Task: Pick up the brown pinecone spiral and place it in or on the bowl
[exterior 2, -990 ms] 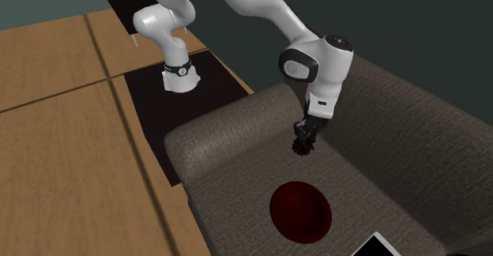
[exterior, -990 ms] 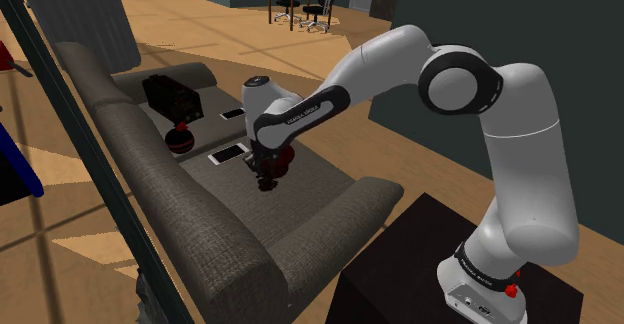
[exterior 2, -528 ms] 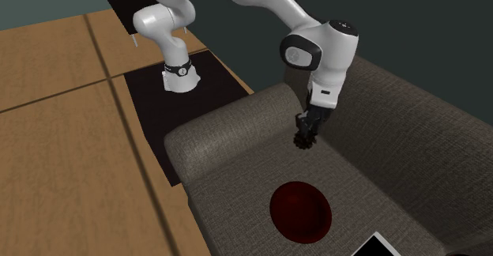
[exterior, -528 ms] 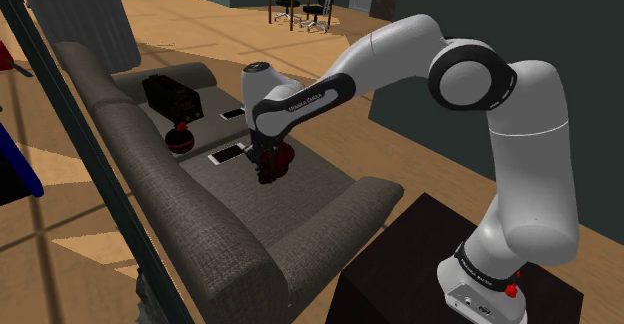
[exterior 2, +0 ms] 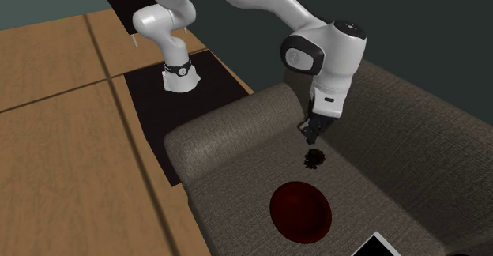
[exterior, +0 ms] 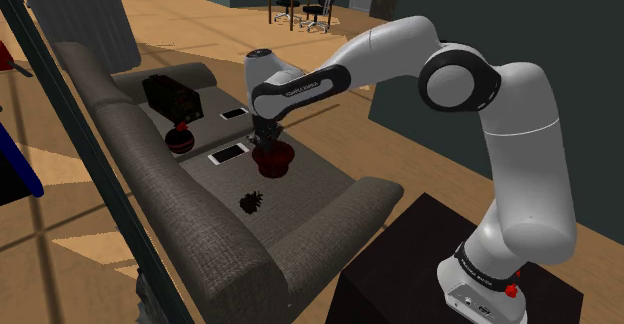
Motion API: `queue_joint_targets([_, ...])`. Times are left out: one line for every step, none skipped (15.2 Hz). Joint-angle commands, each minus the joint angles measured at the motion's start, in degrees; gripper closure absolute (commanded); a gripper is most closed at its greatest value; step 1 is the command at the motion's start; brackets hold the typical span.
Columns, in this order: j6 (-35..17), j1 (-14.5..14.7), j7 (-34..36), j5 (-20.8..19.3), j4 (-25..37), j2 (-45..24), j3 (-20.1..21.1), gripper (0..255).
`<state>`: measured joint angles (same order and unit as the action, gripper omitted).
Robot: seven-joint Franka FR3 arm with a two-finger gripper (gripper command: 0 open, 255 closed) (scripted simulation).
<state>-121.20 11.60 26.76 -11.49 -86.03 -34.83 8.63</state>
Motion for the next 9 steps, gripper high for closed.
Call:
queue_joint_targets([1.8, -1.4, -2.5, 0.3, 4.1, -2.0, -0.4, 255])
queue_joint_targets([0.9, -0.8, -1.3, 0.1, 2.4, -1.4, -0.3, 255])
queue_joint_targets([0.9, -0.8, -1.3, 0.1, 2.4, -1.4, -0.3, 0])
queue_joint_targets([-1.3, -0.4, 1.6, 0.6, 0.8, -1.6, -0.5, 0])
queue_joint_targets([-3.4, 0.0, 4.5, 1.1, -0.6, -1.9, -0.9, 0])
queue_joint_targets([-5.5, 0.4, 7.4, 1.5, -1.8, -2.3, -1.2, 0])
queue_joint_targets([-7.5, 0.9, 10.3, 2.0, -2.9, -2.9, -1.5, 0])
queue_joint_targets([-9.5, 1.5, 13.1, 2.4, -3.7, -3.6, -1.9, 0])
queue_joint_targets([-11.4, 2.1, 16.0, 2.9, -4.4, -4.4, -2.3, 0])
